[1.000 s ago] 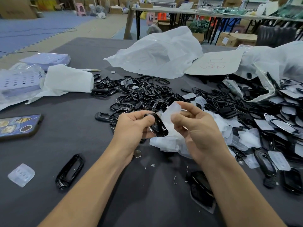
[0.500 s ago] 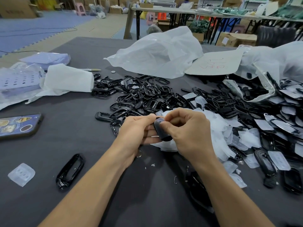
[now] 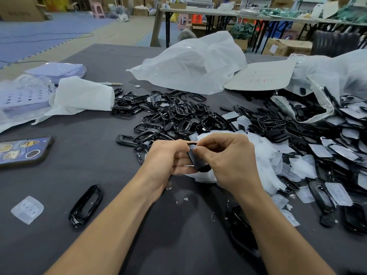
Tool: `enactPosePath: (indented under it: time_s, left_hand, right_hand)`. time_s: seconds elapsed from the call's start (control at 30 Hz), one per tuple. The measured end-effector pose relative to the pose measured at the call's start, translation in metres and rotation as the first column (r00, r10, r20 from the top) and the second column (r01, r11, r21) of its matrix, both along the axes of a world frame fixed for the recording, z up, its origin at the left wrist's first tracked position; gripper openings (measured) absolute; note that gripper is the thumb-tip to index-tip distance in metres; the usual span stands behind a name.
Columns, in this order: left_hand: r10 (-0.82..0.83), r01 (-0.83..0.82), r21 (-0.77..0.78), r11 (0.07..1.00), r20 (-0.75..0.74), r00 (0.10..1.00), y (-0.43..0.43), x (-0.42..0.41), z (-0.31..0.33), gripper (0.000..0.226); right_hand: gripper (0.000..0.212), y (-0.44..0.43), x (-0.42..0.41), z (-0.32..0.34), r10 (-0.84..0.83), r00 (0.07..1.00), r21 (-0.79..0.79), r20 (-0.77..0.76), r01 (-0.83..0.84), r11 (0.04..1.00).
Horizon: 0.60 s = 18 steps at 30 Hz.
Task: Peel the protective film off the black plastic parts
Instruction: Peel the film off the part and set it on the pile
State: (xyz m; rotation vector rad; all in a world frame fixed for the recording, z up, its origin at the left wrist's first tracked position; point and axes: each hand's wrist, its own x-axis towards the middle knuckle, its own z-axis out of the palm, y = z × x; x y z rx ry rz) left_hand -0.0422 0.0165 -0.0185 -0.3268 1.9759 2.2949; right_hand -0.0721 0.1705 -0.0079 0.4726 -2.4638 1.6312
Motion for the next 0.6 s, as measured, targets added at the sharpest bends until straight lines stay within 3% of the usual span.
enactPosePath:
  time_s: [0.1,0.3,0.4,0.5,0.6]
  left_hand:
    - [-0.045,0.045,-0.028,0.999,-0.005,0.999,-0.0001,-0.0001,-0.0012,0.053]
    - [-0.006,0.006,-0.007,1.000,-0.043,0.999,0.0024,0.0015,-0.0007,0.038]
    - [0.040,-0.033,0.072,0.997,-0.086,0.995,0.0027,0.0010,-0.0020,0.030]
    - [0.098,-0.094,0.054,0.994,-0.082,0.992,0.0033,-0.0007,-0.0018,0.035]
    - [0.134,-0.117,0.145,0.983,-0.114,0.984,0.0024,-0.0018,-0.0001,0.040]
  right_hand:
    - [0.014,-0.0002,-0.0015,-0.0012,-0.013,1.000,0.011,-0.002,0.013,1.000]
    - [0.020,-0.0022,-0.0015,-0.0038,-0.130,0.991,0.126,-0.026,0.132,0.983]
    - [0.016,-0.0013,-0.0007,-0.0008,-0.105,0.994,0.120,0.036,0.100,0.988]
    - [0.010,0.0018,-0.0016,0.0013,-0.056,0.995,0.041,0.086,0.052,0.998]
    - [0.008,0.0029,-0.0018,0.0024,-0.020,0.996,0.052,0.093,0.015,0.999]
